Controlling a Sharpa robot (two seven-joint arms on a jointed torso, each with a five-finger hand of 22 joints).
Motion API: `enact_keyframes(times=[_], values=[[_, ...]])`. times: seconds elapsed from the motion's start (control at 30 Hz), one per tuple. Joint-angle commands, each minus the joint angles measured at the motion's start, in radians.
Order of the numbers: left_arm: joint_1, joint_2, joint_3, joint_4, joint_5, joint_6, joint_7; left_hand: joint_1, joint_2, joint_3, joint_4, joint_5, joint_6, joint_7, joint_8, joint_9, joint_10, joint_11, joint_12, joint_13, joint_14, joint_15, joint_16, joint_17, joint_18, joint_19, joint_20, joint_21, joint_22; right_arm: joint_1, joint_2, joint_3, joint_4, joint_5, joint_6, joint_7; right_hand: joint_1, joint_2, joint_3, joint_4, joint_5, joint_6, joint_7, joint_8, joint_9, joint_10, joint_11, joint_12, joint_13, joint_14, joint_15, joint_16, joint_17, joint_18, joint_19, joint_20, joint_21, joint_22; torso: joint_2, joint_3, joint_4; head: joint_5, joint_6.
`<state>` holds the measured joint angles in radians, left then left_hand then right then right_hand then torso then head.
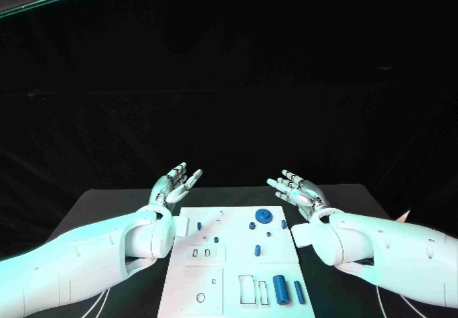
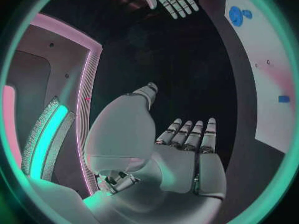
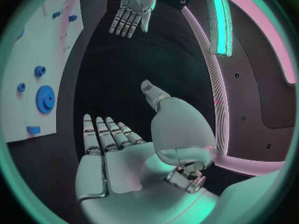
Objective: Assemble the parts on the task board
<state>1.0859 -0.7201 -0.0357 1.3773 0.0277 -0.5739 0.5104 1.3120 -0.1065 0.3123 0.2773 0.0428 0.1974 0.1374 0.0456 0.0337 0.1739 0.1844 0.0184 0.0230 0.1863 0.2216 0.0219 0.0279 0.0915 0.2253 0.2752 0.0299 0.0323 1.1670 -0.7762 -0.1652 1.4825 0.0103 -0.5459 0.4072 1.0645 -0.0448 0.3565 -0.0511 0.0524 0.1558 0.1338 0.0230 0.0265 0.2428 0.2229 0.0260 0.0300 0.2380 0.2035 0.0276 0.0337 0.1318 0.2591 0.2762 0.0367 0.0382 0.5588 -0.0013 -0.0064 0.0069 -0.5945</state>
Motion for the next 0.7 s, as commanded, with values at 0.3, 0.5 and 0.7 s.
enact_keyframes(times=[0.3,0.5,0.7], values=[[0.005,-0.024,-0.001,0.0,0.046,0.134,0.029,0.045,-0.004,0.016,0.01,0.008,0.016,0.101,0.006,0.003,0.008,0.015,0.007,0.003,0.007,0.013,0.006,0.003,0.013,0.007,0.015,0.005,0.003,0.036,0.0,-0.034,-0.047,-0.1,0.205,-0.073,0.062,0.01,0.015,-0.012,0.008,0.044,0.142,0.011,0.008,0.06,0.011,0.01,0.005,0.061,0.01,0.013,0.009,0.016,0.06,0.015,0.031,0.014,0.001,-0.0016,0.0001,-0.003,-0.014],[0.005,-0.036,0.0,0.012,0.047,0.145,0.03,0.045,0.001,0.016,0.008,0.008,0.029,0.109,0.01,0.006,0.023,0.024,0.009,0.005,0.025,0.015,0.011,0.007,0.016,0.016,0.016,0.009,0.005,0.039,0.0,-0.034,-0.055,-0.179,0.172,-0.05,0.106,0.013,0.019,-0.033,0.008,0.124,0.144,0.032,0.023,0.174,0.015,0.022,0.014,0.165,0.013,0.031,0.023,0.011,0.101,0.015,0.051,0.02,0.002,-0.0013,-0.0001,-0.002,-0.016],[0.011,-0.056,0.001,0.029,0.045,0.151,0.044,0.068,0.006,0.033,-0.012,0.007,0.178,0.145,0.064,0.039,0.232,0.072,0.041,0.023,0.249,0.024,0.07,0.047,0.015,0.211,0.018,0.081,0.041,0.055,0.003,-0.033,-0.072,-0.293,0.152,-0.039,0.187,0.005,0.024,-0.067,0.008,0.314,0.136,0.084,0.057,0.438,0.014,0.042,0.028,0.41,0.01,0.076,0.053,0.01,0.246,0.016,0.105,0.037,0.007,-0.0011,0.0001,-0.001,-0.019]])
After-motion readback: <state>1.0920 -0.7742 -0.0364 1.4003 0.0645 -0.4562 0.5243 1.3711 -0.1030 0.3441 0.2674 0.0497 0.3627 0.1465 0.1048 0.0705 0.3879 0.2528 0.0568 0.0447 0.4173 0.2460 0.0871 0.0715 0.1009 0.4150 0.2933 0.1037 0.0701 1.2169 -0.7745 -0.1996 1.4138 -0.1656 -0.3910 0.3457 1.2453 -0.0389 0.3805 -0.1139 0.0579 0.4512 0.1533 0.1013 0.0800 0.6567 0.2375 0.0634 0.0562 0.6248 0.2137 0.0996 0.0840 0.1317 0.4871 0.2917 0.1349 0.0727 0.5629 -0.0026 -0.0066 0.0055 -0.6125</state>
